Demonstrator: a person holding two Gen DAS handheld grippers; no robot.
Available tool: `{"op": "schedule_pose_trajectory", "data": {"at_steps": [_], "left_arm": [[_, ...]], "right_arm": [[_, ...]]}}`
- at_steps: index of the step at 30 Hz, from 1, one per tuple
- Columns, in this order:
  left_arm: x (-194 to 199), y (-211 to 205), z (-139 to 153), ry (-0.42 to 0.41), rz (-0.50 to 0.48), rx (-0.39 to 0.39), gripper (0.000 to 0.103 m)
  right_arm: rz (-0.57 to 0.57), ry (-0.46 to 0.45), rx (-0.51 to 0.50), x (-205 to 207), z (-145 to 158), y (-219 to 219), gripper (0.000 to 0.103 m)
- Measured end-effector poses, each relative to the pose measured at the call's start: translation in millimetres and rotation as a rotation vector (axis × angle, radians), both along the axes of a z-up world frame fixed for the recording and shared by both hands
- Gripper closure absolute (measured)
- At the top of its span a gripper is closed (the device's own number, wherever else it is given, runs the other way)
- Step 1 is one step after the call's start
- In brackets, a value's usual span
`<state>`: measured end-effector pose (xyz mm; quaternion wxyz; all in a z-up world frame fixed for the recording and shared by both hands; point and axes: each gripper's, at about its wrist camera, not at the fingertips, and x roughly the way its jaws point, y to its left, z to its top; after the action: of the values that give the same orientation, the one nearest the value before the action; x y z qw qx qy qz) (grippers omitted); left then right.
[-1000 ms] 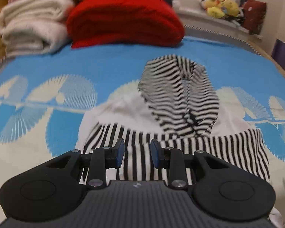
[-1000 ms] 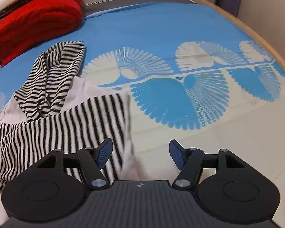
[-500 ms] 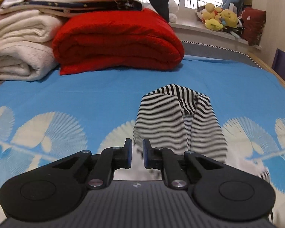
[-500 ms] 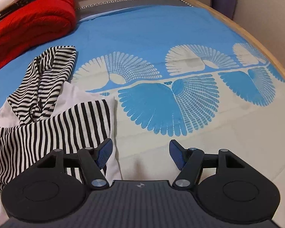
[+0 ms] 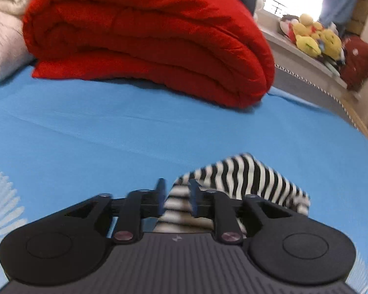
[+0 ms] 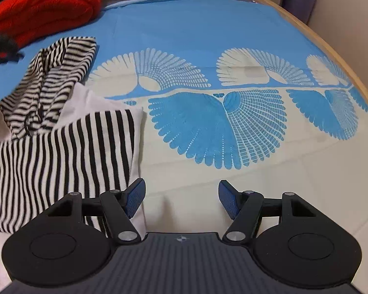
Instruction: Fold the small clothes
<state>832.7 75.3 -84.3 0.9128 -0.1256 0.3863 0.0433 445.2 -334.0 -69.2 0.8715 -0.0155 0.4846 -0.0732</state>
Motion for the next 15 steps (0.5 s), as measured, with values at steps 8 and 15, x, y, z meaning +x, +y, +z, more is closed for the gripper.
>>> {"op": "schedule_pose_trajectory", "data": {"at_steps": [8, 15], "left_arm": [[56.9, -22.4, -33.0, 0.112, -0.035, 0.070, 0.043], [43.9, -32.2, -28.1, 0.093, -0.088, 0.074, 0.099]], "right_arm": [[-0.010, 0.008, 0.002, 1.7, -3.7, -2.7, 0.035], [-0.011, 0.007, 0.014, -0.8, -1.4, -5.5, 0.035]]}}
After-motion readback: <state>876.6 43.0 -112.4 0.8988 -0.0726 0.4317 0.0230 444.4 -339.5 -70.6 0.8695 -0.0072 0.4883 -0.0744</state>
